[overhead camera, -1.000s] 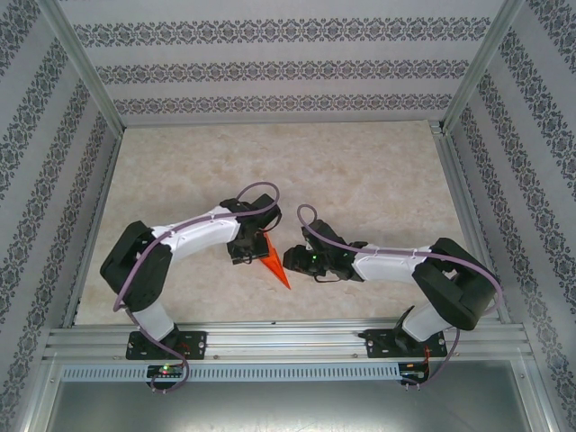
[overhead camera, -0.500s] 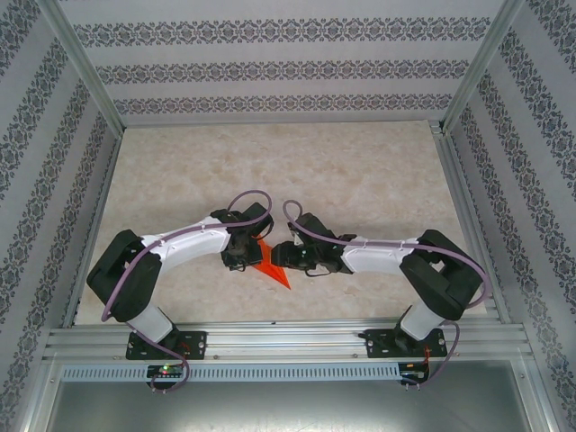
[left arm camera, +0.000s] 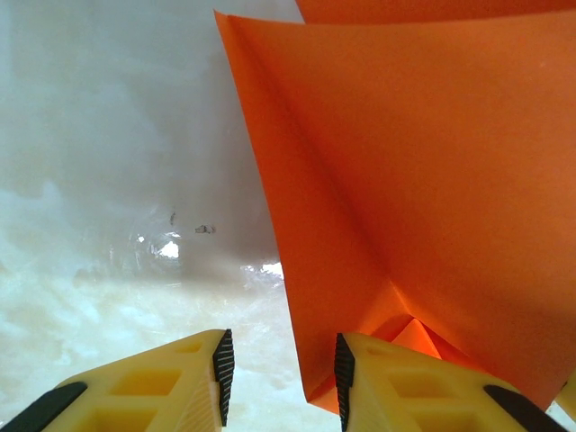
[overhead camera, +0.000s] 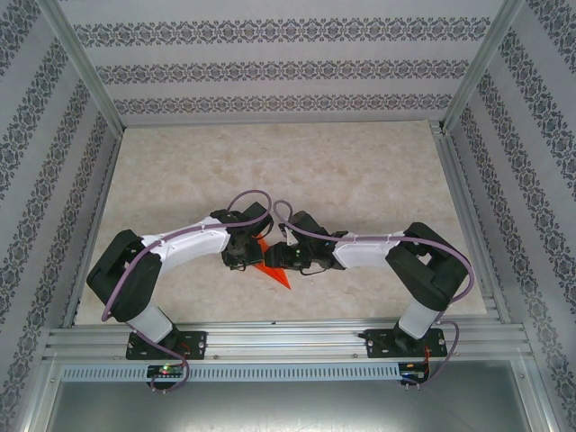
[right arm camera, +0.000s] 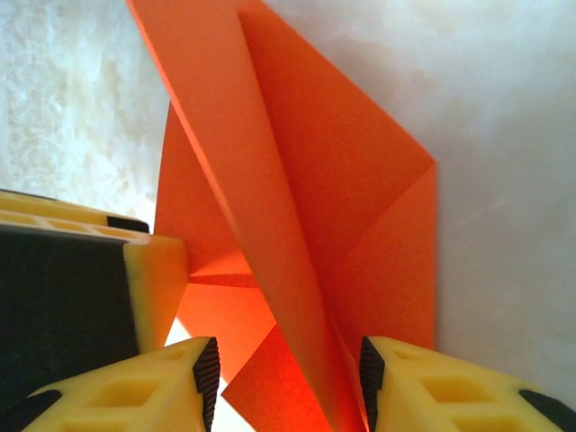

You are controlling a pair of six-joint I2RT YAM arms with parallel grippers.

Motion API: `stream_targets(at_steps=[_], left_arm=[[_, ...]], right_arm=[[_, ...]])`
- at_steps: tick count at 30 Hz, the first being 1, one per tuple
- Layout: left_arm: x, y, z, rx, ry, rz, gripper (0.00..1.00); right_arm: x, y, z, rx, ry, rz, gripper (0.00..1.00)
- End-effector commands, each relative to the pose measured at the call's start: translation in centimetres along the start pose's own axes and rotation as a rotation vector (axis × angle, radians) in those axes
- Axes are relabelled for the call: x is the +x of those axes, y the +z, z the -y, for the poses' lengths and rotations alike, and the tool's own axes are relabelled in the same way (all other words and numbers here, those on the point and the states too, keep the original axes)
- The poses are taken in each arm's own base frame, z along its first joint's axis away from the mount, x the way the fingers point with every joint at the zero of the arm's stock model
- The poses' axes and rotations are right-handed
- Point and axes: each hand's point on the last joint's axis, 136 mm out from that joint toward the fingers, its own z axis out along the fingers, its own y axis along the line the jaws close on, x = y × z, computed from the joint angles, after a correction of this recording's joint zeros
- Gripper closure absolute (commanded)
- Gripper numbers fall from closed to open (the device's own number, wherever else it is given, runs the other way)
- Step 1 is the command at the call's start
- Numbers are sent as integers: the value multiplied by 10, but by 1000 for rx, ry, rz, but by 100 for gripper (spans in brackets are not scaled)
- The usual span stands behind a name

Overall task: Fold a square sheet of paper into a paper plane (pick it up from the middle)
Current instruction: Move a paper plane to the center of the table.

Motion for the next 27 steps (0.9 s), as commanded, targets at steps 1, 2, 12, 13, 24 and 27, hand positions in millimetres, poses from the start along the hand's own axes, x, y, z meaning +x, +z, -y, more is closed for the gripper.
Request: stream_targets(at_steps=[1, 2, 12, 13, 24, 27], left_arm=[[-6, -5, 0, 13, 8, 28, 62], [-6, -6, 0, 15, 7, 29, 62], [-6, -7, 1, 22, 5, 29, 62], [-6, -7, 2, 26, 5, 29, 62], [-8, -14, 1, 45, 6, 52, 61], [-7, -15, 1, 60, 7, 59, 61]], right_arm=[[6, -4, -11, -53, -65, -12, 52], [7, -4, -11, -53, -72, -17, 52], [20, 7, 6, 67, -137, -69, 53], [20, 8, 7, 85, -145, -69, 53], [20, 10, 14, 138, -184, -68, 71], [21, 11, 14, 141, -184, -69, 71]])
